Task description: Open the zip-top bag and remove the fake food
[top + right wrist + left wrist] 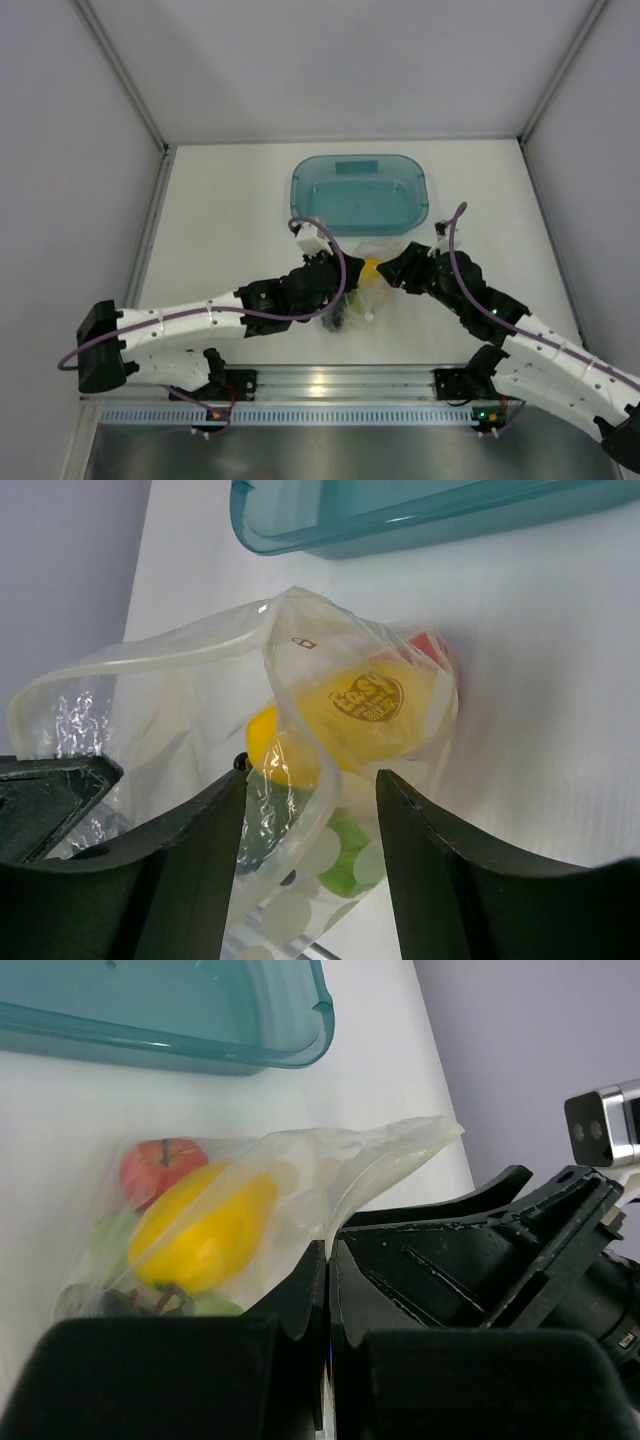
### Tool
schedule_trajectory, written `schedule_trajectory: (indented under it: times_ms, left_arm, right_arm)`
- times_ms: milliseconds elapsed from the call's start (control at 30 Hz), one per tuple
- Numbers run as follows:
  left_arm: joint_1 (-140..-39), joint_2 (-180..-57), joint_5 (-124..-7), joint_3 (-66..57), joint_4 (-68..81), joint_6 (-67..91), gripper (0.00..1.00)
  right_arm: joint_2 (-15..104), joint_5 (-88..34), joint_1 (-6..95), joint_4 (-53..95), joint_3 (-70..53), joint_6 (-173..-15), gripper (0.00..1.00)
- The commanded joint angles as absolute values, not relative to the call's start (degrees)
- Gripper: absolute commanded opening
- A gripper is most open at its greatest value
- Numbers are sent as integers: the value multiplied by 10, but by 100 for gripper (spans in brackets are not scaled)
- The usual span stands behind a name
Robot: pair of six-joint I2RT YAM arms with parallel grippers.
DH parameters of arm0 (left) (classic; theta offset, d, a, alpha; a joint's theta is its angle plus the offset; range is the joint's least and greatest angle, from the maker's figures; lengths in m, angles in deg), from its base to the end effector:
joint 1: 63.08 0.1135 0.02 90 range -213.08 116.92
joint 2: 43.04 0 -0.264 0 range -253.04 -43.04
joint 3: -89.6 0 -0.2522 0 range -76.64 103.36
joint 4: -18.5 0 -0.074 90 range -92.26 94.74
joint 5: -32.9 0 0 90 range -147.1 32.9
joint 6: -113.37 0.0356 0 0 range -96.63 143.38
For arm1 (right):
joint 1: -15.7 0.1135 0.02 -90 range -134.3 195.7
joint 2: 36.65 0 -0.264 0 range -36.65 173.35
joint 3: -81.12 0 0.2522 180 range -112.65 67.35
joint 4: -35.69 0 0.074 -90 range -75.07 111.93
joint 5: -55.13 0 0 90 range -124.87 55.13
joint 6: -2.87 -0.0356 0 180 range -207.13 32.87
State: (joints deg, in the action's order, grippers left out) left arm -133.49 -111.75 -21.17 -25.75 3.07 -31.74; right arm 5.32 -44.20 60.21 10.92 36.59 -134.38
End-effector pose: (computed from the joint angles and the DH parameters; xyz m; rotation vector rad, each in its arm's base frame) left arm 0.1111 -0.2499 0.3073 -0.1786 1.9401 -0.9117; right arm 0.1301 0.1198 0.2601 0.1621 2.0558 0.8762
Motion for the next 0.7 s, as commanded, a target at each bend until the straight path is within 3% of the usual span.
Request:
schedule_trajectory:
  times_ms: [0, 200, 367, 467, 500, 533, 567, 667]
  left_arm:
    - [-1340, -1125, -189, -235, 66, -330, 0]
    - [-1348, -1128, -179, -236, 68, -339, 0]
    - [-1351, -1132, -192, -238, 79, -341, 0]
    - [-1352, -1133, -189, -237, 79, -331, 0]
    - [-1352, -1134, -185, -236, 78, -323, 0]
    - [-1352, -1134, -179, -236, 77, -309, 0]
    - [-1352, -1135, -162, -227, 76, -289, 0]
    - [-1349, -1134, -75, -187, -20, -210, 0]
  right_arm:
    - [31, -460, 609, 109, 362, -1355, 56]
    - [56, -424, 609, 153, 381, -1370, 57]
    - [95, -398, 609, 206, 397, -1385, 48]
    - [96, -417, 610, 210, 393, -1373, 28]
    - [95, -424, 610, 202, 391, -1366, 10]
    - [92, -436, 610, 194, 388, -1357, 4]
    - [88, -443, 610, 182, 377, -1337, 0]
    - [81, -471, 609, 101, 346, -1279, 0]
